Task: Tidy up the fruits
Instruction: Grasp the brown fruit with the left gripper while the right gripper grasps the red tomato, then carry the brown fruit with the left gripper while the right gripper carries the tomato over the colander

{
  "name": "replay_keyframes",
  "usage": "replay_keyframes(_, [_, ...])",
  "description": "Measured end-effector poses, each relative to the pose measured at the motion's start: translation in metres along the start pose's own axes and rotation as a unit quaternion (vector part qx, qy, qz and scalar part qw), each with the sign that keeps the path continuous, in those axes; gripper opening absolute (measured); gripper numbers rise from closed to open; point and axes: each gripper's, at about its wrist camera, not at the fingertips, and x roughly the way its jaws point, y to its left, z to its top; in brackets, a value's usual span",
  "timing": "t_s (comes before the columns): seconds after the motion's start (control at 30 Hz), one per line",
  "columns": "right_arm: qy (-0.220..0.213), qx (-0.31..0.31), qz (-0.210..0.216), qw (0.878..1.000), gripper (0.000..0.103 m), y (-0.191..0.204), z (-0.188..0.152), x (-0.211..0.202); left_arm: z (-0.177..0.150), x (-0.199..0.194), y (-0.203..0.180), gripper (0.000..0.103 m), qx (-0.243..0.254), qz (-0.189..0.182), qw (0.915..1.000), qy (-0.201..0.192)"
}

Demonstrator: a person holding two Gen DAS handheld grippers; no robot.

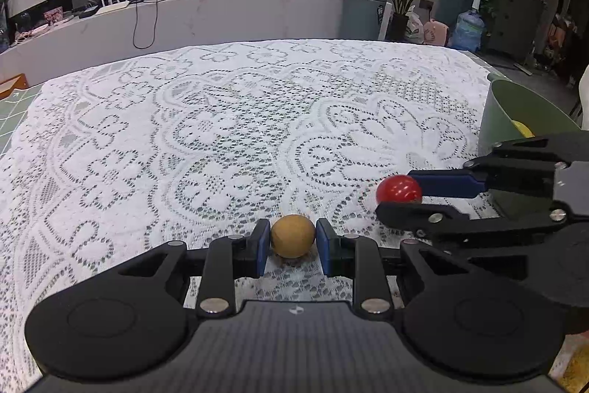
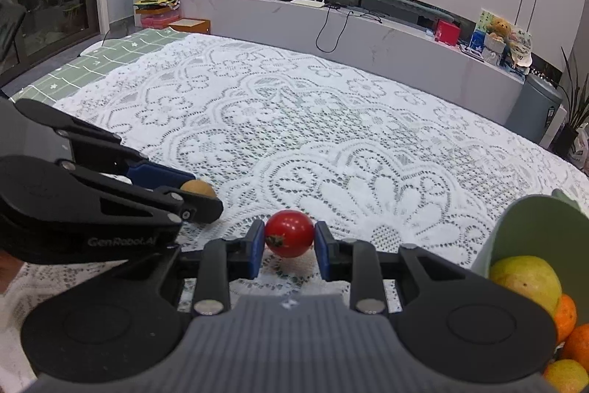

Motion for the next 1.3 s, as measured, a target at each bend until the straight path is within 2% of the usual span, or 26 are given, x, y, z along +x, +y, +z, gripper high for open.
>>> replay_keyframes(0.33, [-0.019, -0.018, -0.003, 1.000, 0.025, 0.003, -0.003, -0.036, -0.008, -0.027, -0.001, 0.030, -0.031, 0.009, 0.9994, 0.008])
replay_keyframes(0.63, [-0.042, -0.043, 0.000, 0.998, 0.025, 0.005, -0.006, -0.082, -0.011, -0.065, -0.024, 0.030, -0.034, 0.022, 0.9992, -0.004])
replay_keyframes(0.97, [-0.052, -0.032, 0.007, 0.998, 0.025, -0.014, -0.006, -0.139, -0.002, -0.104, -0.061, 0.030, -0.016, 0.033, 0.9992, -0.017])
replay_keyframes(1.3, [-0.084, -0.010, -0.020, 0.996, 0.025, -0.050, -0.013, -0.185, 0.019, -0.120, -0.116, 0.030, 0.032, 0.020, 0.9983, -0.045])
